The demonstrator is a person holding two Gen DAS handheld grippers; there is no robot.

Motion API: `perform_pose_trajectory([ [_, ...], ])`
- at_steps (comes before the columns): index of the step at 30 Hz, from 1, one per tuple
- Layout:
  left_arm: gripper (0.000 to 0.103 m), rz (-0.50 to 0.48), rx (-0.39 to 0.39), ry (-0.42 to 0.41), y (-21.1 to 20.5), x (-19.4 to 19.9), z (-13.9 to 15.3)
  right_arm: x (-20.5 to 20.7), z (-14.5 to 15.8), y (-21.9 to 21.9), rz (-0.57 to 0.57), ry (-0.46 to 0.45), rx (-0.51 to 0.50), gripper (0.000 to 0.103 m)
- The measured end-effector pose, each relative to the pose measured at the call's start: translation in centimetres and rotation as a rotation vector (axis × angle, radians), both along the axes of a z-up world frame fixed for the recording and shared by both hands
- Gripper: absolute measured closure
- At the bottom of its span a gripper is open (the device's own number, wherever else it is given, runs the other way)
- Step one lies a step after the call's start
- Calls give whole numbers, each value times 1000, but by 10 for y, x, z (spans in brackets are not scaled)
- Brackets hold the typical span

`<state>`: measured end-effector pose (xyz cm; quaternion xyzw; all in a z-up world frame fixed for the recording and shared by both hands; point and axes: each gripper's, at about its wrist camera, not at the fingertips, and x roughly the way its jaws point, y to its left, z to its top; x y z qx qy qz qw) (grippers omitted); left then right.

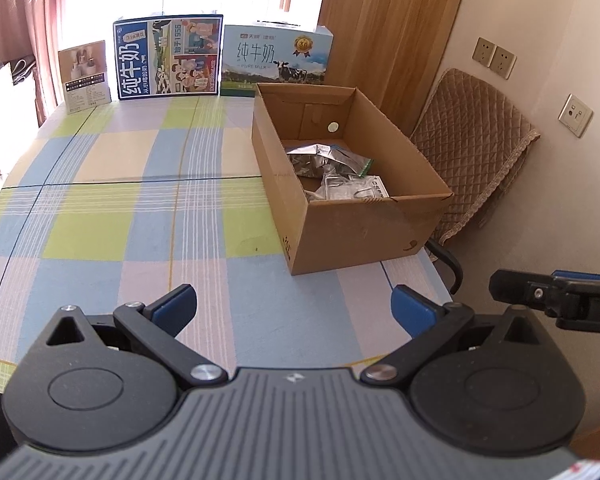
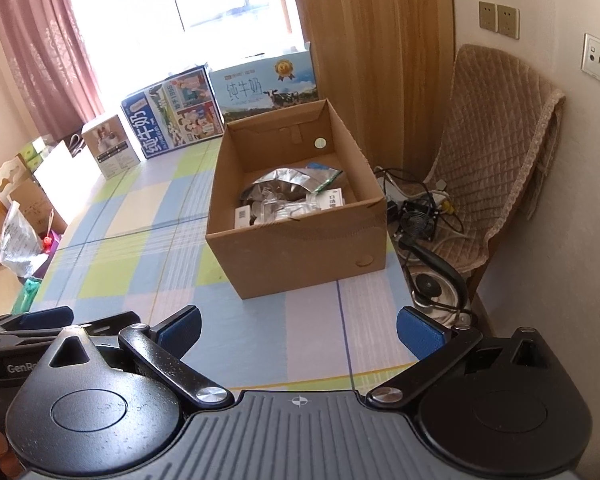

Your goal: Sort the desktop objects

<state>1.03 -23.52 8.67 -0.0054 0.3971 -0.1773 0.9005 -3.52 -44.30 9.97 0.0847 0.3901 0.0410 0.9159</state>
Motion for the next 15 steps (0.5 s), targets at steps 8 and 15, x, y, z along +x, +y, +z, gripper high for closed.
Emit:
perform_pose_trajectory([
  [8,1,-2,3,-6,-2,2,-1,0,1,4,11,-5,-21,2],
  [15,1,-6,3,1,-4,4,-1,-1,0,2,8,-2,-24,2],
])
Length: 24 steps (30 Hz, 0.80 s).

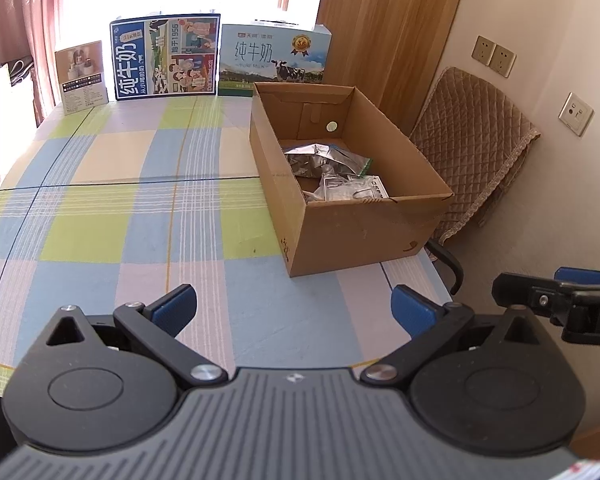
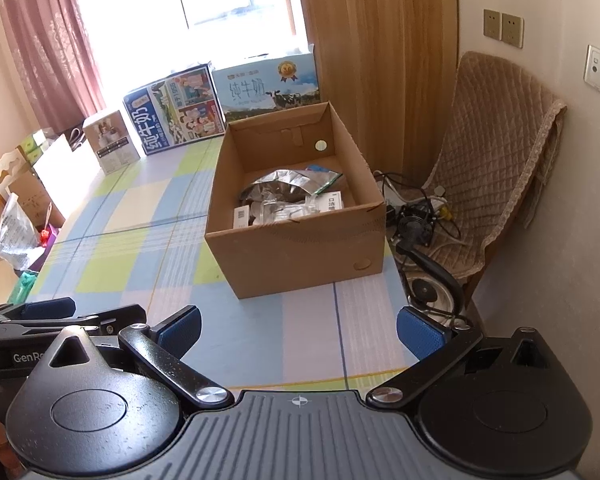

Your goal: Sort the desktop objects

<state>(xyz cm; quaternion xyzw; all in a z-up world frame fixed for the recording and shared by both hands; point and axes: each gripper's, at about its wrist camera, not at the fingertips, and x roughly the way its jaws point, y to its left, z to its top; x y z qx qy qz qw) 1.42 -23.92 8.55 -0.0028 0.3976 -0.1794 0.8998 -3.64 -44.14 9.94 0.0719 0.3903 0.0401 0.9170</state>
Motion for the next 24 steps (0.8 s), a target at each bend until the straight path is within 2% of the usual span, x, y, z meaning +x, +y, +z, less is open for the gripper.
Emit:
perform_pose_trajectory([
  [20,1,-30,4,6,-8,0,-5,-2,-6,-9,-10,11,5,2],
  [24,1,-35,3,-16,-7,-2,-6,-2,-8,-10,-10,14,6,2],
])
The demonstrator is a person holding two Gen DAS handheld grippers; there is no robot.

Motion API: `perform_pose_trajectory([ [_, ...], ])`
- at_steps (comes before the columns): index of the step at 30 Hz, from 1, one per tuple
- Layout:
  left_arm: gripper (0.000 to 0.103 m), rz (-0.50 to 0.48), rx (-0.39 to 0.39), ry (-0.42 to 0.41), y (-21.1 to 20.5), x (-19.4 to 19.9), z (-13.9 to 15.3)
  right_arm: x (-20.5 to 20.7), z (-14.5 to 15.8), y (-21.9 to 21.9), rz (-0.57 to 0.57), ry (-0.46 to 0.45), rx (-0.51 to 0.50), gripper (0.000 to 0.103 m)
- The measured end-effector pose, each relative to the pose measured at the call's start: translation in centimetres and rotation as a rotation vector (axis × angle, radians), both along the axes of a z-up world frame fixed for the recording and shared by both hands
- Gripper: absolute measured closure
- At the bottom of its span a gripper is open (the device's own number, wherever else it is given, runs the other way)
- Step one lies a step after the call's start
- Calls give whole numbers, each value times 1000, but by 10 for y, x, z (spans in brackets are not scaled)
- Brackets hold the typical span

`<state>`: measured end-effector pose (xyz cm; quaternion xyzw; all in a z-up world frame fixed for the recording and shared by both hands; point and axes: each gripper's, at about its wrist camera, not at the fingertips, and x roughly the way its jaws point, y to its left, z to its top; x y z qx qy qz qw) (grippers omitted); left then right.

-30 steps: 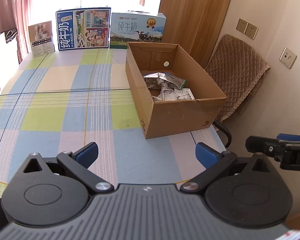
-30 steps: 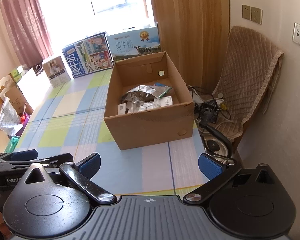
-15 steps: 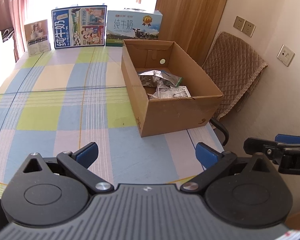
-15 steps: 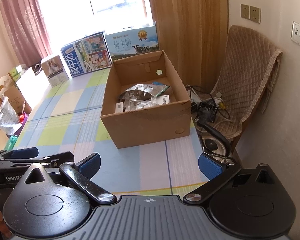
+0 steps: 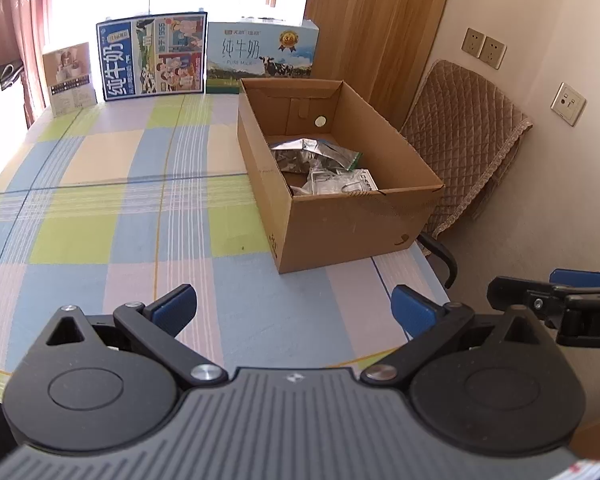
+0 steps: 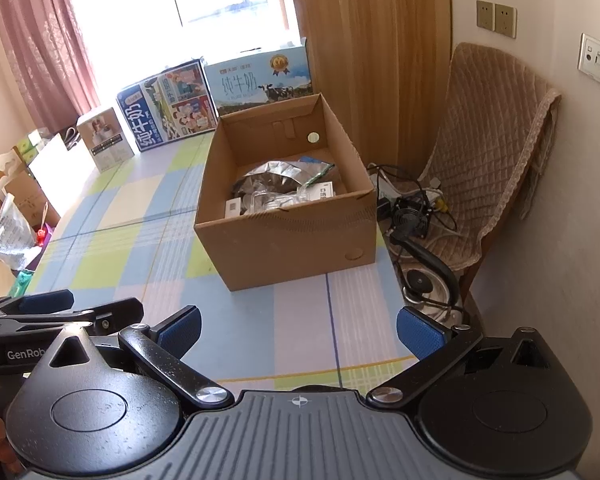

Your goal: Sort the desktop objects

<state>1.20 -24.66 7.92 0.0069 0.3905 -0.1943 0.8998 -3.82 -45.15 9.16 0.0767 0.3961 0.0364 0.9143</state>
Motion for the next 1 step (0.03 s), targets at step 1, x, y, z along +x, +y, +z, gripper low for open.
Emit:
perform_pose_trajectory([
  [1,1,-3,1,-5,0,0,0,0,0,0,0,1,0,2],
])
